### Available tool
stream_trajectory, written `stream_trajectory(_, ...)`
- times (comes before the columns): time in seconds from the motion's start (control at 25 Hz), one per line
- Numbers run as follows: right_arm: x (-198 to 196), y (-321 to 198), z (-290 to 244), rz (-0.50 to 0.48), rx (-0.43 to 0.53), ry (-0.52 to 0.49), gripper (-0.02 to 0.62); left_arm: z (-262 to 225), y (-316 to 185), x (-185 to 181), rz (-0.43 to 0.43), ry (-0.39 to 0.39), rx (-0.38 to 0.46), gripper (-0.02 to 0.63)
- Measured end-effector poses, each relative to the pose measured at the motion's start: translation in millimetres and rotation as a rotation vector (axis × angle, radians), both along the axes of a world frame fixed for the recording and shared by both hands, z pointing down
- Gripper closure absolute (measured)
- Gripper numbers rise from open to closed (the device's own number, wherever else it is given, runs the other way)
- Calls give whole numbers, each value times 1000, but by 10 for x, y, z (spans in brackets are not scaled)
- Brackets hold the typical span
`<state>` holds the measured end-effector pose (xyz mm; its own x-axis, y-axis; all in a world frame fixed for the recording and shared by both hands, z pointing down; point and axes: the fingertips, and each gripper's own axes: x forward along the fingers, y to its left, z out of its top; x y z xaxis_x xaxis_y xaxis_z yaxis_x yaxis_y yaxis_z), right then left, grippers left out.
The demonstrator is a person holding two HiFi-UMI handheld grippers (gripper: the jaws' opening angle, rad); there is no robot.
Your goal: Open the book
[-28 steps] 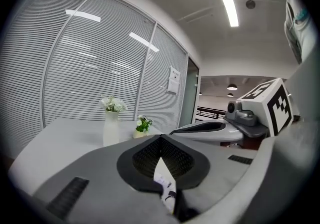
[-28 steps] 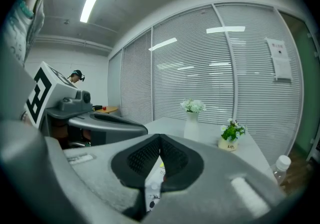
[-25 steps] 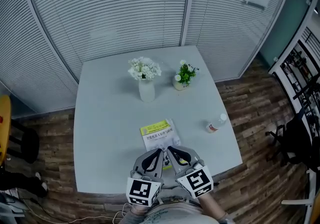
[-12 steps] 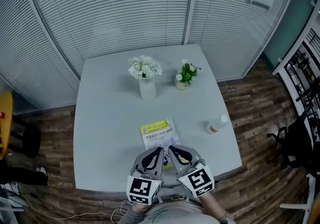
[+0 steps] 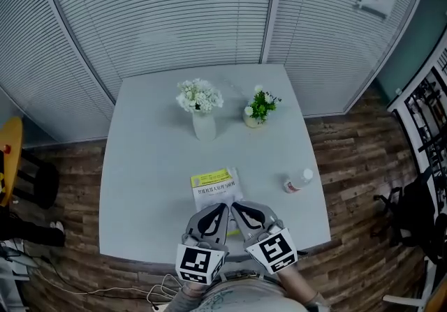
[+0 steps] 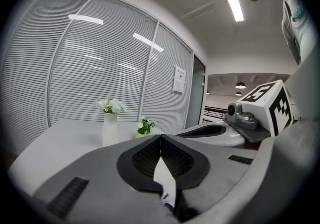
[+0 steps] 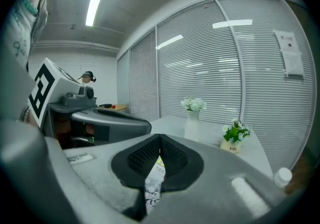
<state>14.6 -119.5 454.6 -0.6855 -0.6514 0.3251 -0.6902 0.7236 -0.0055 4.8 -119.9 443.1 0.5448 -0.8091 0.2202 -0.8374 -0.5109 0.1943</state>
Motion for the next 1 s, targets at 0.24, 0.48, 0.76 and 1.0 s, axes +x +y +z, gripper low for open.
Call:
stream_trajectory(0.24, 97, -42, -6, -14, -12, -6, 594, 27, -49, 86, -18, -14, -17, 607)
stream_trajectory(0.48, 197, -68, 20, -20, -12, -9, 594, 25, -84, 148, -35, -15, -7, 604)
stream_trajectory(0.76, 346, -121, 47, -5, -8, -14, 594, 126, -125, 271, -20, -12, -45, 557)
stream_trajectory(1.0, 413, -168, 49, -12, -10, -13, 594, 243, -176, 354, -18, -22, -79, 546)
